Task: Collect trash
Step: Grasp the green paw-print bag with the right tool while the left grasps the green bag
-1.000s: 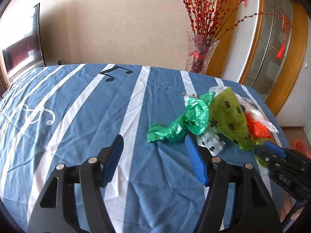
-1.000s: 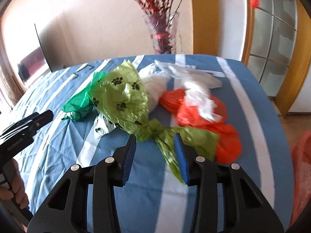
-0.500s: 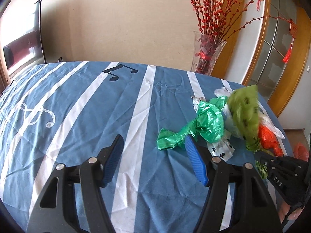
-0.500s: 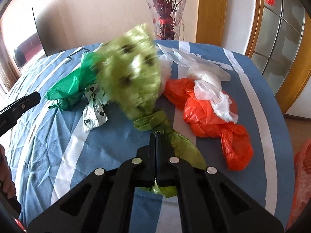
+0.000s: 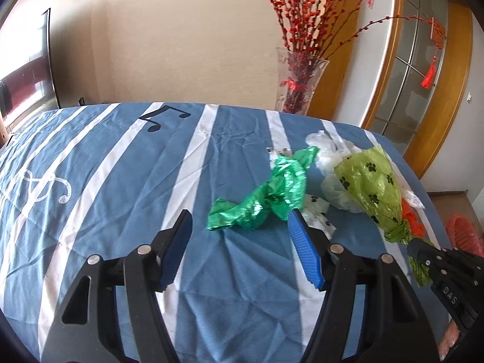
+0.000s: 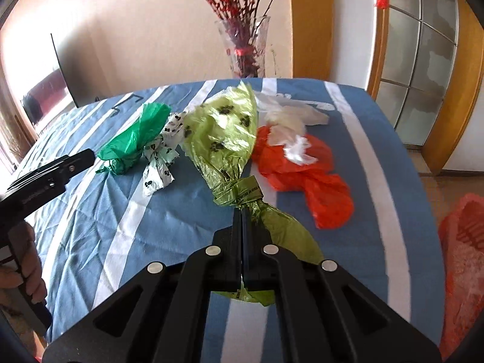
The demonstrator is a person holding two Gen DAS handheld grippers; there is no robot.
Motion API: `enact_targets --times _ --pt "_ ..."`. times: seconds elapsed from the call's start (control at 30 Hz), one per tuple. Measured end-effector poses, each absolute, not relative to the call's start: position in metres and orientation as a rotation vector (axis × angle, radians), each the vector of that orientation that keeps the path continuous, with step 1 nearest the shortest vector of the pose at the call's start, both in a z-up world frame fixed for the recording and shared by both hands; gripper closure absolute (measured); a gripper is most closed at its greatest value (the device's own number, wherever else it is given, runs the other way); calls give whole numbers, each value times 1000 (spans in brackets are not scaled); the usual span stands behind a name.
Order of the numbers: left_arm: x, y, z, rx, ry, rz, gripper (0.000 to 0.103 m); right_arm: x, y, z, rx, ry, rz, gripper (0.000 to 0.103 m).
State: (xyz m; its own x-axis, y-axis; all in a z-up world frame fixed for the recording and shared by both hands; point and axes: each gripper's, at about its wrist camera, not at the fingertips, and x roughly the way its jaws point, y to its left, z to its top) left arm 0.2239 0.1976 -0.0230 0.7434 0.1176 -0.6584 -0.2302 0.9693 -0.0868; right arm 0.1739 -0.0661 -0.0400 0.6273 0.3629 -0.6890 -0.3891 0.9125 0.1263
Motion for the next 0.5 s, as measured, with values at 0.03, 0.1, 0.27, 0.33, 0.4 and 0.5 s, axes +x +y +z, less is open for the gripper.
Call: enact_targets --times 0.03,0.1,0.27,0.33,0.4,0.5 --pt "225 194 -22 -165 707 185 38 170 -71 -38 -29 777 428 102" --pt "226 190 -20 -161 705 177 35 163 -80 -34 -15 768 421 102" --pt "234 178 -17 -135 701 165 35 151 -105 -28 25 751 398 102" --pt "241 174 -19 -118 712 168 35 148 -112 -26 35 745 391 102" --pt "248 171 -23 -101 728 182 35 145 -117 -24 45 739 388 102" --pt "258 170 -31 -98 759 191 42 141 -123 -22 50 732 387 102"
